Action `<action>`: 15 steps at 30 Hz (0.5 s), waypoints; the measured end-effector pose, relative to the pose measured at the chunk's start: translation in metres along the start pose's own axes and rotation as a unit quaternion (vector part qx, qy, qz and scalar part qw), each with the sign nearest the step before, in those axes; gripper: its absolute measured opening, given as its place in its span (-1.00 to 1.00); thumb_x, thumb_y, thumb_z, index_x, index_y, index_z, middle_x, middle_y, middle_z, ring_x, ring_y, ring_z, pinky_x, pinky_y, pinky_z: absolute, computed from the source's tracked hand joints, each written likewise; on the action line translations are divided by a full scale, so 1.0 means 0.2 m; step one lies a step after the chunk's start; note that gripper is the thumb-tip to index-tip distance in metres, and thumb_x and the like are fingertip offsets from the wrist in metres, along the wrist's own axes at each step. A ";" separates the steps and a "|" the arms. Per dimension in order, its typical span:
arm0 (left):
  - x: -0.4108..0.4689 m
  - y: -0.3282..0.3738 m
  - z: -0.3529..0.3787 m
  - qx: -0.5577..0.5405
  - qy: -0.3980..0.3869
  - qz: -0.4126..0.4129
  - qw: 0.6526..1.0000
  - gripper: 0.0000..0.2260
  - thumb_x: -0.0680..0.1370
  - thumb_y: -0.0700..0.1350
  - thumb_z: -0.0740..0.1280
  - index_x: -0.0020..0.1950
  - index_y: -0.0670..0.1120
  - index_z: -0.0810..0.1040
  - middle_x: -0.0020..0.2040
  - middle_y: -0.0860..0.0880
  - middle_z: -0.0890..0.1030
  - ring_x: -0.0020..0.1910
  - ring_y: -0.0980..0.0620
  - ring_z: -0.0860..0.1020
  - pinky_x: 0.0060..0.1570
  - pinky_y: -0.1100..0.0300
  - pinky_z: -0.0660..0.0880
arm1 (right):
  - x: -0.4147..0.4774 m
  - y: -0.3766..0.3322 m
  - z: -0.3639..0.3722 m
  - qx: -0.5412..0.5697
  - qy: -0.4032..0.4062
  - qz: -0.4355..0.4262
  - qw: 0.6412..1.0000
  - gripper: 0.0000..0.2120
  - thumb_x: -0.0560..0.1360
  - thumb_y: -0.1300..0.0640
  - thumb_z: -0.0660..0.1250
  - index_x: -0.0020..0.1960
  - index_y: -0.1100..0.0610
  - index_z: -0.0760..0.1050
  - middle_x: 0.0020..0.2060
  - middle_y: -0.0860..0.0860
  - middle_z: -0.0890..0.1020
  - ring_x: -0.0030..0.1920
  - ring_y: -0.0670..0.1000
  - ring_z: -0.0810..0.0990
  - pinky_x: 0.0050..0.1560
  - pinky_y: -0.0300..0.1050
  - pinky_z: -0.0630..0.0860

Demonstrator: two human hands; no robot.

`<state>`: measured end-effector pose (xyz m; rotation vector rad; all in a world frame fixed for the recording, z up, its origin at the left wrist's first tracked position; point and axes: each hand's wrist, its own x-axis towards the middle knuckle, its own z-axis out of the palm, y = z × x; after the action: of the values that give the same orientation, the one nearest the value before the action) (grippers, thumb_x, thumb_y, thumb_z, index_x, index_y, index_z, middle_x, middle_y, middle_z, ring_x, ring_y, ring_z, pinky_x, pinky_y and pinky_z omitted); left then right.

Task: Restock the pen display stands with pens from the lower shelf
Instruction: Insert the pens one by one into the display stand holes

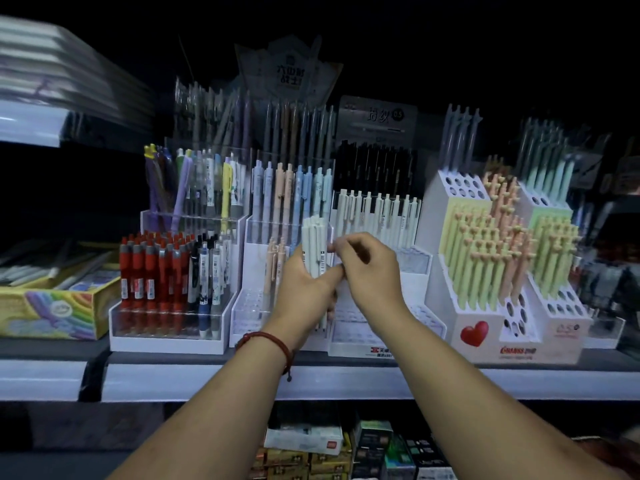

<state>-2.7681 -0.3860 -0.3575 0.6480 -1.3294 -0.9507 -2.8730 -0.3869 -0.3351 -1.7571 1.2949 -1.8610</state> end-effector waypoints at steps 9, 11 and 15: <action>-0.02 0.05 -0.04 0.107 0.052 0.006 0.993 -0.38 0.56 0.13 0.37 0.58 0.06 0.26 0.28 -0.11 0.61 -0.06 -0.25 0.68 -0.46 0.15 0.49 | -0.13 -0.20 -0.05 0.017 -0.084 0.010 0.996 -0.87 0.49 0.05 0.53 0.00 0.08 0.70 -0.16 -0.07 0.72 -0.12 -0.15 0.66 -0.07 -0.27 0.57; -0.02 0.06 -0.04 0.126 0.042 0.001 0.991 -0.25 0.57 0.08 0.41 0.66 -0.01 0.12 0.41 -0.05 0.49 0.12 -0.14 0.64 -0.30 0.18 0.57 | -0.12 -0.24 -0.06 0.015 -0.096 0.022 0.995 -0.90 0.49 0.10 0.53 -0.11 0.14 0.72 -0.26 -0.05 0.71 -0.20 -0.16 0.65 -0.12 -0.29 0.55; -0.04 0.05 -0.04 0.124 0.032 -0.031 0.991 -0.11 0.50 0.11 0.47 0.68 0.00 0.03 0.47 -0.17 0.48 0.04 -0.05 0.64 -0.53 0.35 0.43 | -0.09 -0.27 -0.09 -0.042 -0.071 0.023 0.996 -0.81 0.48 0.17 0.52 -0.27 0.23 0.64 -0.43 -0.05 0.58 -0.36 -0.13 0.54 -0.26 -0.27 0.50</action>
<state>-2.7580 -0.3758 -0.3542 0.9071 -1.3884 -0.8133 -2.8652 -0.3367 -0.3041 -1.8482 1.3643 -1.6482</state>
